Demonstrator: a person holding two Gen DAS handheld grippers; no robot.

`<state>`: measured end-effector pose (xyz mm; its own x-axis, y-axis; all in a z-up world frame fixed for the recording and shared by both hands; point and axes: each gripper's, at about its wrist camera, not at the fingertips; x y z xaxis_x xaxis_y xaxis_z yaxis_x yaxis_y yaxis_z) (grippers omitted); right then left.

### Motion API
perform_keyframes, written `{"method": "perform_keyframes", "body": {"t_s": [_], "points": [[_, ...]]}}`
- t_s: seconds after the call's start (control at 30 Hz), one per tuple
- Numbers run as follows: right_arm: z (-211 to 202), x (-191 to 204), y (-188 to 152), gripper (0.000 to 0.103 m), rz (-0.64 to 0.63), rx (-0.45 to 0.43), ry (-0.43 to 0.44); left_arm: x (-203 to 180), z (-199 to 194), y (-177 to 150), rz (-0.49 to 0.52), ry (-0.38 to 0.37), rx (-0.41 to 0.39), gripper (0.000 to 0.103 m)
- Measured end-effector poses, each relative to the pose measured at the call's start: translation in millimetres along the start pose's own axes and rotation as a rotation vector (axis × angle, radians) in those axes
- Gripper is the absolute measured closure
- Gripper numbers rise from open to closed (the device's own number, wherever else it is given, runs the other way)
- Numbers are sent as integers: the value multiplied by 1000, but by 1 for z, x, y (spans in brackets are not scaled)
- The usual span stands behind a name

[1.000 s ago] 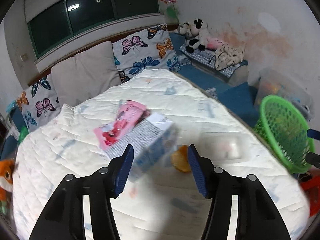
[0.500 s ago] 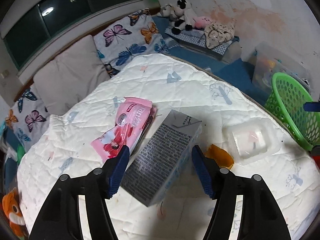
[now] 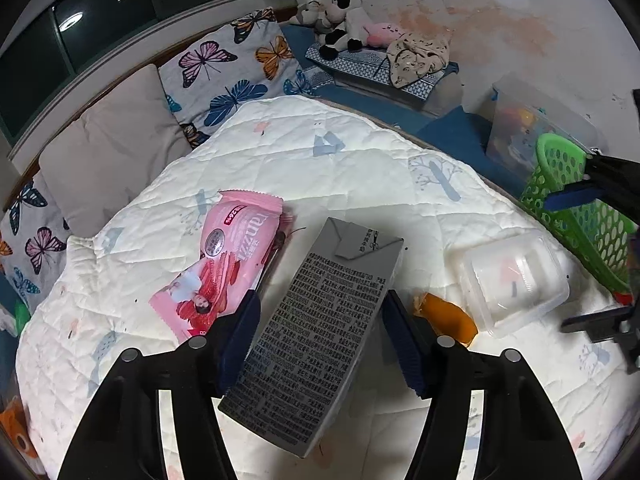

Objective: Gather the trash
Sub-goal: 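Grasp the white juice carton with the left gripper while the right grasps the clear plastic tray, then carry the carton and tray over the green basket and open both grippers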

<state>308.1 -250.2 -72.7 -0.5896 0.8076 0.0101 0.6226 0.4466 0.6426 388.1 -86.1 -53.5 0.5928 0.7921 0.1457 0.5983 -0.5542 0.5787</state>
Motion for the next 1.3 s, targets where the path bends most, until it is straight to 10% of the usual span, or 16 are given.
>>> {"method": "perform_keyframes", "body": {"t_s": [0.37,0.6,1.3], "points": [[38,0,14,10,-97,64,13,2,10,7,10,-47,18,50],[39,3,12,36,-95,73,24,-5,14,5,20,-63,13,64],[-46,5,-33,43,141,-40,-67,-46,-57,-1,-79,-30,-73,65]]}}
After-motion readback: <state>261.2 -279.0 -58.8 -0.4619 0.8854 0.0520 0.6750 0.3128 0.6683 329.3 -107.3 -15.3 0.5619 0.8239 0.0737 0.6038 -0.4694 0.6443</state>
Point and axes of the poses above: each gripper's, at about its wrist camera, not at the fingertips, and z roughly the way its jaws point, x to its left, y to its top, and after that the axes turned 1 degree about -x, right-handed
